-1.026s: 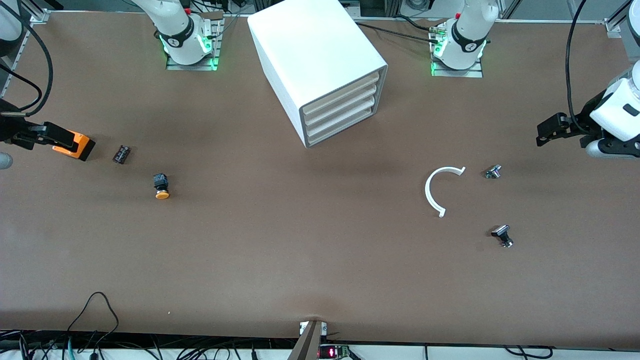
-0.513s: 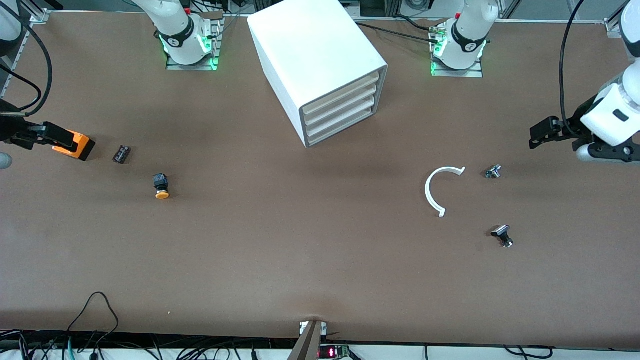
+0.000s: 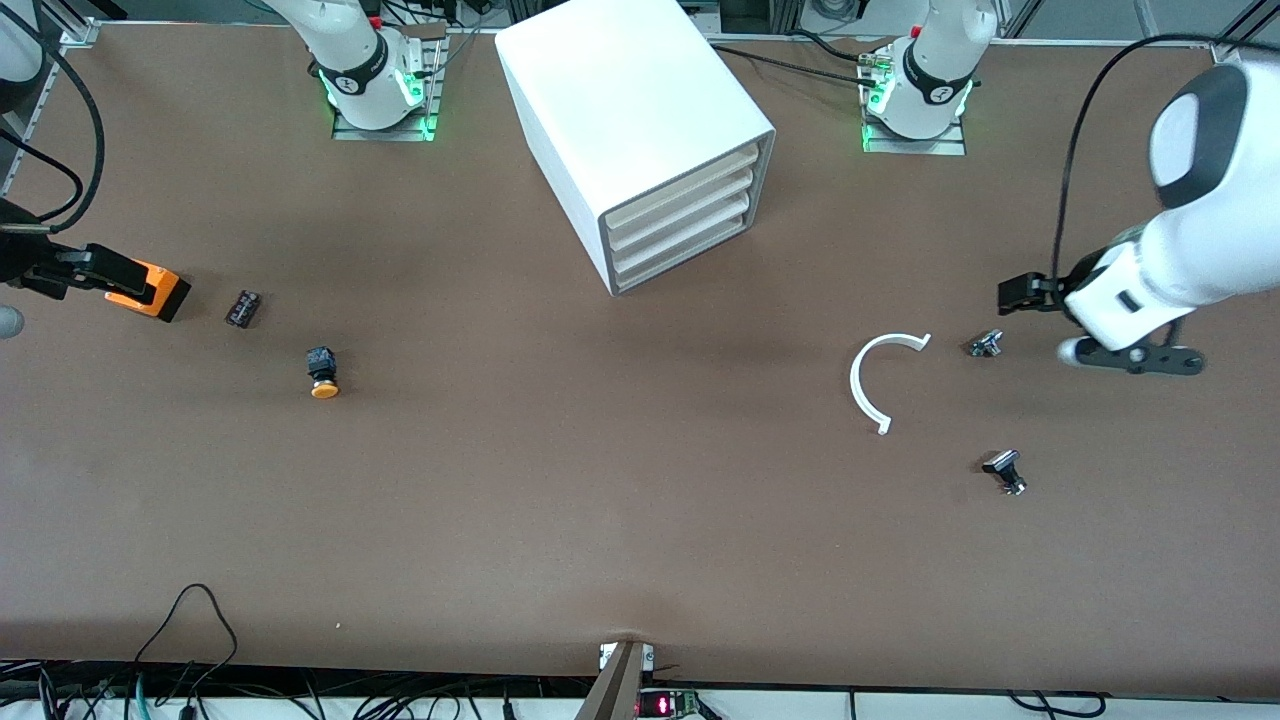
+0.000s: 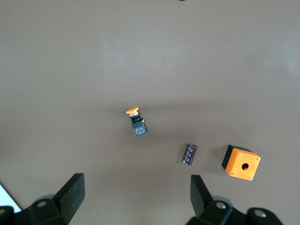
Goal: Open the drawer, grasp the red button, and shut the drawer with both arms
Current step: 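Move the left gripper toward the cabinet's drawer handle, then pull the drawer open with the left gripper while the right gripper approaches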
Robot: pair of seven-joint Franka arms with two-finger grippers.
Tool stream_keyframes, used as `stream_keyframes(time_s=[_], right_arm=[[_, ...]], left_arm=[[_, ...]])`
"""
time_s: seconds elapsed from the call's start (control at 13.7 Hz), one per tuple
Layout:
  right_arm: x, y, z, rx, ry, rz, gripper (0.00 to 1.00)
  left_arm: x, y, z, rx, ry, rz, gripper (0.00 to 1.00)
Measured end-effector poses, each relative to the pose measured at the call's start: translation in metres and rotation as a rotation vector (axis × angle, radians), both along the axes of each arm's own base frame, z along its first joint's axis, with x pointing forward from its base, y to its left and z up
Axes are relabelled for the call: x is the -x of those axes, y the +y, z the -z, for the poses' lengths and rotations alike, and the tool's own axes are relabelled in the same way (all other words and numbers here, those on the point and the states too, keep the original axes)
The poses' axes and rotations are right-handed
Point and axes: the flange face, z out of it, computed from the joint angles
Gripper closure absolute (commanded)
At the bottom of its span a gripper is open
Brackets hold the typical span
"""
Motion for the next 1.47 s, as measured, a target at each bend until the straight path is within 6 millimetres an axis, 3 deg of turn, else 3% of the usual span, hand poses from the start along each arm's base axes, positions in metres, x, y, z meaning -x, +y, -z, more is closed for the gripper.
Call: stream_keyframes(time_s=[0.22,0.37,0.66,0.95,1.25,1.47], right_arm=[[0.0,0.0,0.0,0.0,0.0,0.0,0.0],[0.0,0.0,0.0,0.0,0.001,0.0,0.0],[0.0,0.0,0.0,0.0,0.001,0.0,0.0],[0.0,0.0,0.0,0.0,-0.001,0.002,0.0],[0.0,0.0,0.0,0.0,-0.001,0.002,0.0],[-0.004,0.005,0.007,-0.001,-0.001,-0.007,0.0]], left_arm=[[0.006,-0.023,0.057,0.129,0.118,-0.033,0.0],[0.016,-0.051,0.093,0.215,0.197,-0.042,0.0],[0.043,-0.104,0.144,0.472,0.344,-0.068,0.0],[0.076,-0.135,0.196,0.728,0.433,-0.019,0.0],[0.114,-0.167,0.238,0.869,0.455,0.041,0.01],[0.145,-0.212,0.241,0.916,0.5,0.084,0.04]])
